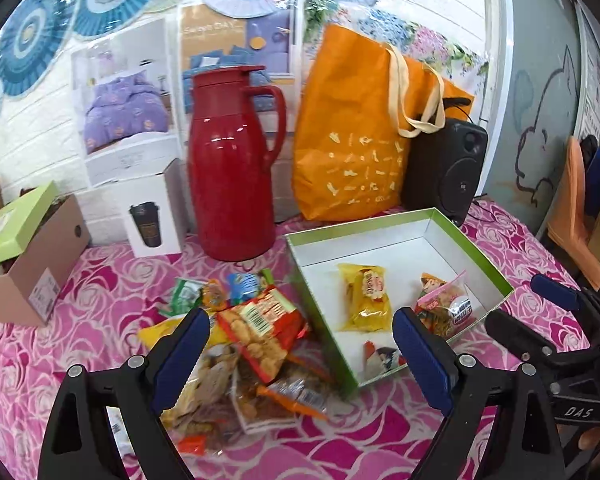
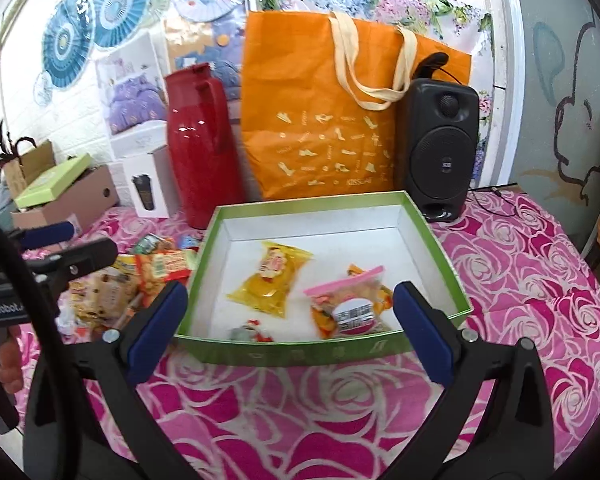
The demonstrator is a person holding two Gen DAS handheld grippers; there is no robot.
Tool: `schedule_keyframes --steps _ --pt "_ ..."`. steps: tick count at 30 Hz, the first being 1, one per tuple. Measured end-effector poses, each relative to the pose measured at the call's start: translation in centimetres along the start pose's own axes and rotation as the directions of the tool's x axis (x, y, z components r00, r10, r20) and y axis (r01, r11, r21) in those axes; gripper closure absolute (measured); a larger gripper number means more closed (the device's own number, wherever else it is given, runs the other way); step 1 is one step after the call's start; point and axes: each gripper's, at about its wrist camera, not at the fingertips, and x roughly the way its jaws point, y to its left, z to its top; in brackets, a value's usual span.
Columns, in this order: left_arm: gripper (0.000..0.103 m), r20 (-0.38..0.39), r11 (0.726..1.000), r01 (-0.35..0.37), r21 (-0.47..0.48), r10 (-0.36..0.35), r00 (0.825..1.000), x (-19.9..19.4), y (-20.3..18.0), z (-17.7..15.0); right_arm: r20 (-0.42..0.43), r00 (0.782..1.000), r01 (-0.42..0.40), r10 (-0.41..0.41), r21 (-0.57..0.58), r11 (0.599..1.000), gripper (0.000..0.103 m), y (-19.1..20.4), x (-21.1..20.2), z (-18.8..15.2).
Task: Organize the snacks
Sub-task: 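Move the left gripper to the white 'I'm' bag while the right reaches the small clear bag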
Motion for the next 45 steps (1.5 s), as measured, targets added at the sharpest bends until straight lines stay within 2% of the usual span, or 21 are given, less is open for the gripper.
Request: schedule_keyframes --steps 3,6,8,11,15,19,24,26,28,29,30,31,33,35,38,40,43,45 --pt "0.008 0.011 0.999 -0.038 -0.016 0.038 0.999 -1.2 1.8 -1.0 -0.001 0.999 -0.035 0.035 -0.003 0.999 0.001 1.4 -0.4 -0.1" --pt "0.008 0.010 0.994 -0.054 -0.091 0.055 0.998 -2.4 5.1 -2.7 0.033 0.995 -0.099 0.099 -0.009 0.995 0.001 3.3 -0.8 -0.5" --pt "0.008 0.010 0.986 -0.059 -0.156 0.061 0.998 -2.9 7.4 -3.8 0.019 0.988 -0.154 0.155 -0.022 0.988 0.001 4.4 -0.6 -0.7" --pt "0.009 -0.041 0.969 -0.101 -0.224 0.094 0.995 -3.1 10.9 -5.4 -0.026 0.970 -0.242 0.241 -0.058 0.969 0.001 7.0 0.3 -1.3" --pt "0.009 -0.077 0.941 -0.175 -0.290 0.160 0.984 -3.9 15.3 -7.8 -0.105 0.955 -0.291 0.278 -0.142 0.946 0.001 11.6 2.3 -2.6" --pt "0.009 -0.086 0.925 -0.197 -0.325 0.179 0.980 -4.5 18.0 -9.5 -0.162 0.935 -0.343 0.317 -0.177 0.922 0.001 14.8 4.2 -3.8" --pt "0.009 -0.105 0.919 -0.213 -0.331 0.189 0.976 -4.9 20.3 -10.9 -0.269 0.895 -0.406 0.357 -0.155 0.901 0.003 18.6 7.6 -5.3" --pt "0.009 -0.112 0.922 -0.205 -0.330 0.177 0.978 -4.8 20.7 -11.1 -0.301 0.887 -0.411 0.351 -0.165 0.896 0.011 20.0 8.8 -5.9" --pt "0.009 -0.114 0.929 -0.187 -0.320 0.158 0.981 -4.6 20.8 -11.3 -0.334 0.882 -0.406 0.334 -0.177 0.896 0.035 21.0 10.1 -6.5" --pt "0.009 -0.119 0.933 -0.180 -0.310 0.149 0.982 -4.4 20.8 -11.4 -0.357 0.877 -0.403 0.322 -0.180 0.897 0.042 21.4 11.0 -6.9" --pt "0.009 -0.126 0.939 -0.173 -0.298 0.141 0.982 -4.1 20.7 -11.4 -0.371 0.879 -0.386 0.300 -0.184 0.904 0.054 21.4 11.6 -7.1" --pt "0.009 -0.135 0.944 -0.167 -0.285 0.133 0.982 -3.7 20.4 -11.5 -0.377 0.877 -0.383 0.297 -0.179 0.906 0.060 21.2 11.9 -7.2" --pt "0.009 -0.144 0.958 -0.140 -0.251 0.106 0.984 -2.9 19.9 -11.6 -0.380 0.856 -0.424 0.352 -0.123 0.897 0.068 20.1 11.4 -7.2" --pt "0.009 -0.153 0.969 -0.115 -0.219 0.083 0.985 -1.8 19.5 -11.5 -0.377 0.858 -0.426 0.349 -0.141 0.894 0.068 19.3 10.2 -7.3" --pt "0.009 -0.174 0.979 -0.054 -0.198 0.019 0.985 0.7 19.5 -10.7 -0.384 0.846 -0.450 0.371 -0.140 0.882 0.068 18.1 8.6 -7.6" --pt "0.009 -0.203 0.982 -0.028 -0.189 -0.011 0.979 3.1 19.7 -10.1 -0.394 0.848 -0.438 0.354 -0.147 0.887 0.068 17.2 7.7 -8.2" --pt "0.009 -0.233 0.976 0.030 -0.214 -0.080 0.969 5.9 20.2 -9.4 -0.403 0.852 -0.417 0.334 -0.136 0.899 0.067 15.9 6.9 -8.7" --pt "0.009 -0.256 0.969 0.041 -0.242 -0.105 0.961 6.9 20.4 -9.5 -0.403 0.855 -0.405 0.328 -0.120 0.907 0.067 15.1 6.8 -8.9"
